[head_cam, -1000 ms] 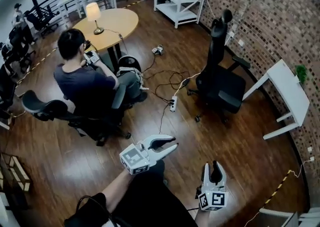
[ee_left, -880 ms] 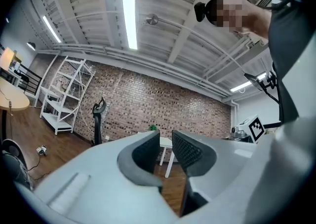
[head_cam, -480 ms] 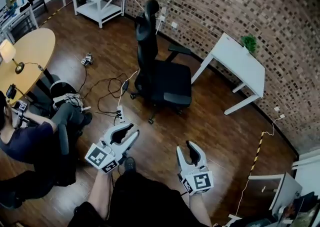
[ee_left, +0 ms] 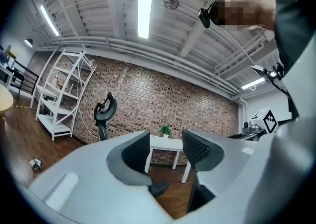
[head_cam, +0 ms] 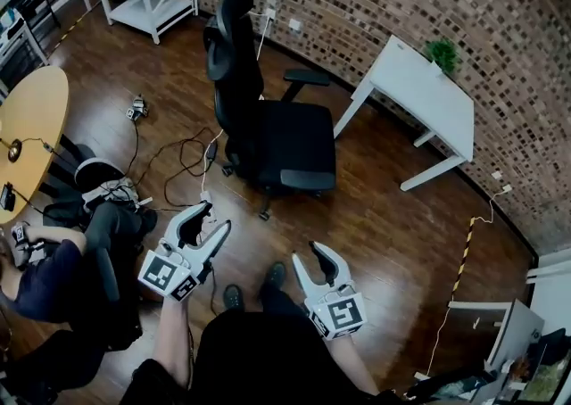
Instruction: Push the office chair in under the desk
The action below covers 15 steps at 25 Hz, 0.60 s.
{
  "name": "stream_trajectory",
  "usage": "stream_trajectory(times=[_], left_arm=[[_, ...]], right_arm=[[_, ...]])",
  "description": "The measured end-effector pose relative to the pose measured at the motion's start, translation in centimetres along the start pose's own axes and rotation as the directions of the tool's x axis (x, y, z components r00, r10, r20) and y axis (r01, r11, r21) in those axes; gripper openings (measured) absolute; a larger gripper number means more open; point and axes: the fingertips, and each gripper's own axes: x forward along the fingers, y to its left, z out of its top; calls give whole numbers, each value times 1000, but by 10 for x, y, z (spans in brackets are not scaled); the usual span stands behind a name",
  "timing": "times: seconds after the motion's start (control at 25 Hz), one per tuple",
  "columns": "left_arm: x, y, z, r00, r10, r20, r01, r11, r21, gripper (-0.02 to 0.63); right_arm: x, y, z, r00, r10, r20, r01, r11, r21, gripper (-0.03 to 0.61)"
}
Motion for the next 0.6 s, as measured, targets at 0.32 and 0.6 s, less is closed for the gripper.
stream_trajectory(times=[0.32,0.6], left_arm=[[109,89,-8,984,154,-91,-131,968,216,426],[232,212,-42,933,175,-313,-70,945,320,525]], right_arm=[[23,-84,4,995,48,82,-47,999,-13,153],[20,-126,-16,997,-69,37,68,998,13,153]])
